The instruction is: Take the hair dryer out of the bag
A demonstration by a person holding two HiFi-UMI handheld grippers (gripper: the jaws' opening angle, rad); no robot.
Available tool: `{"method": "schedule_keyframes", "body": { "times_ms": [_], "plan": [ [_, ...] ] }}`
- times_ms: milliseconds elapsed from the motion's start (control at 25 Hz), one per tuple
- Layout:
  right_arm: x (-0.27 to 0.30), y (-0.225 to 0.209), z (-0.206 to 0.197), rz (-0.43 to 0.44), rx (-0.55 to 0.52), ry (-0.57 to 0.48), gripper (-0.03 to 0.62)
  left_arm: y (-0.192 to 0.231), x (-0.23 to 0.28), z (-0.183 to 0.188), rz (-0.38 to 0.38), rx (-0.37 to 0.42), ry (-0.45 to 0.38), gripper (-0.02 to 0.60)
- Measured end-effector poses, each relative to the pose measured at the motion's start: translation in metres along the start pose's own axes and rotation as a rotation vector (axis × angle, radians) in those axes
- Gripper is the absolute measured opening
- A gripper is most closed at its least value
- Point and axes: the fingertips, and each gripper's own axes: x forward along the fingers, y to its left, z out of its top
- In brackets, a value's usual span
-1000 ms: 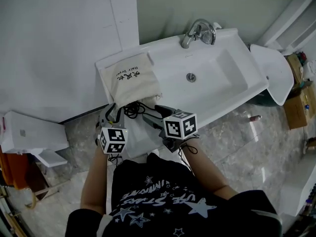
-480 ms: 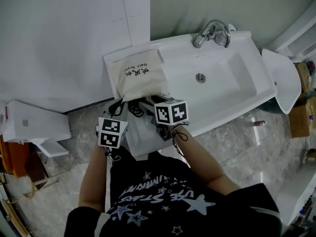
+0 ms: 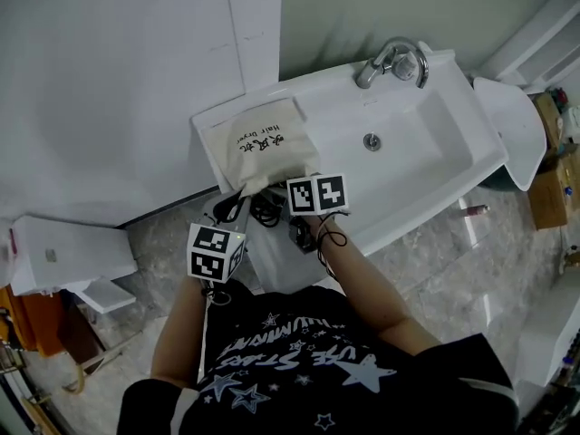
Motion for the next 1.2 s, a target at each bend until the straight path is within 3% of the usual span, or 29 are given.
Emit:
{"method": "schedule_keyframes", "body": {
  "times_ms": [280,520,760,1200],
  "plan": [
    [0.027,-0.022,0.008,-0.226,-0.105,0.091,0.225,0.003,-0.001,0.006,-0.122,0.017,-0.005,0.043],
    [0.047,-0.028,0.000,-0.315,-0.202,0.234,0.259,0.008,-0.004,0.003,-0.171,0.009,-0.009,0.043],
    [0.052,-0.025,0.001,-0.278,-0.270,0.236,0.240,0.011,-0.004,0.001,-0.180,0.022,-0.012,0.043],
    [0.016,-0.015,-0.016,-0.177,-0.309,0.310,0.198,0.008,-0.005,0.003,-0.114,0.015,-0.021,0.043]
  ]
}}
